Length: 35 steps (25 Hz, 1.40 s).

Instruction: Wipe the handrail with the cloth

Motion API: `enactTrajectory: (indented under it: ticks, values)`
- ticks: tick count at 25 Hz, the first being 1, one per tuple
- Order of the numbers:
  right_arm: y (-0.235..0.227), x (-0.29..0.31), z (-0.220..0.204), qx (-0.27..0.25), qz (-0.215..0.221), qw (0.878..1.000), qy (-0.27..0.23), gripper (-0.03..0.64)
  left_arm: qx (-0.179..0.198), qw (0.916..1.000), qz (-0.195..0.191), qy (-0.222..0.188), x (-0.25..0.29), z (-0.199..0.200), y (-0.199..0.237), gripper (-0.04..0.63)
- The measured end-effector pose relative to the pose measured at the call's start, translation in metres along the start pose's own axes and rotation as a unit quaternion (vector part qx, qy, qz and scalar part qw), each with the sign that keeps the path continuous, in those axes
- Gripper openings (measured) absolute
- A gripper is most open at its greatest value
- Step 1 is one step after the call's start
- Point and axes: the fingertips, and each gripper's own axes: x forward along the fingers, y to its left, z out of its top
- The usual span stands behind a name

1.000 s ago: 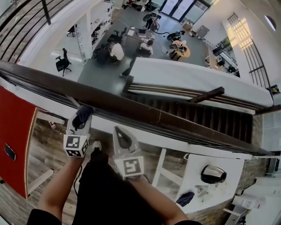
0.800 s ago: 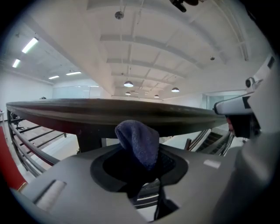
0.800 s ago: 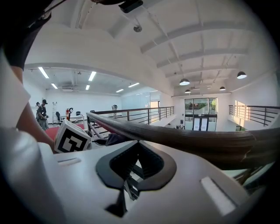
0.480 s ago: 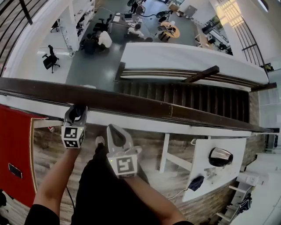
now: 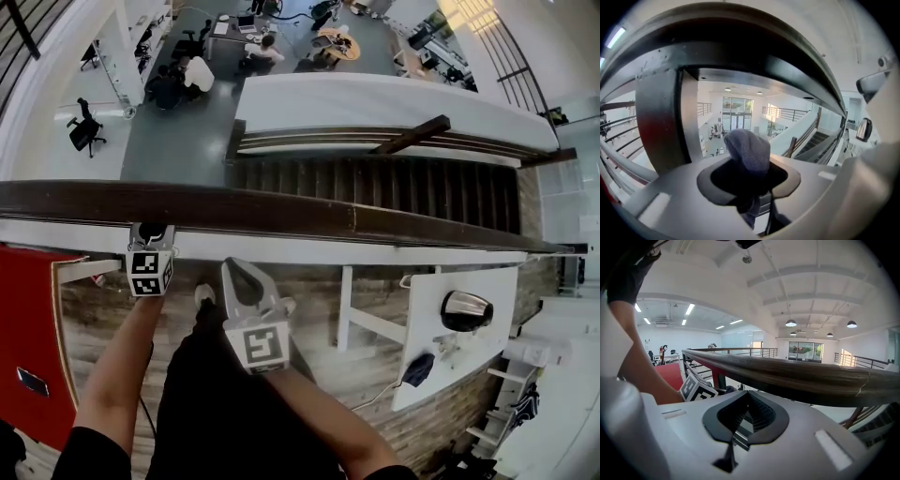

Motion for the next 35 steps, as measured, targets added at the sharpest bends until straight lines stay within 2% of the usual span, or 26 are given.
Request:
enactTrajectory:
  ticks: [5, 10, 17, 22, 32, 35]
  values:
    - [-0.004, 0.011, -0.009, -0.003, -0.005, 1.0, 0.013, 0.002, 0.009, 0.9998, -0.013, 0.008, 0.007, -0.008, 0.003, 0.13]
    - [-0.009, 0.023, -0.012, 0.02, -0.017, 0.999, 0.026, 0.002, 0.022, 0.9993, -0.03, 0.01, 0.008, -0.012, -0.001, 0.13]
    - [-0.01, 0.03, -0.024, 0.036, -0.02, 0.998, 0.045, 0.002, 0.007, 0.9995, -0.03, 0.003, 0.008, -0.012, -0.008, 0.132]
    - [-0.014, 0.031, -0.025, 0.04, -0.024, 0.998, 0.048, 0.002, 0.016, 0.9987, -0.049, -0.001, 0.01, -0.011, -0.022, 0.132]
    - [-0.018, 0.031, -0.036, 0.049, -0.03, 0.996, 0.063, 0.002, 0.004, 0.9987, -0.051, 0.001, 0.009, -0.012, -0.029, 0.132]
    - [-0.017, 0.03, -0.037, 0.05, -0.029, 0.996, 0.065, 0.002, -0.011, 0.9985, -0.053, 0.001, 0.008, -0.009, -0.031, 0.132]
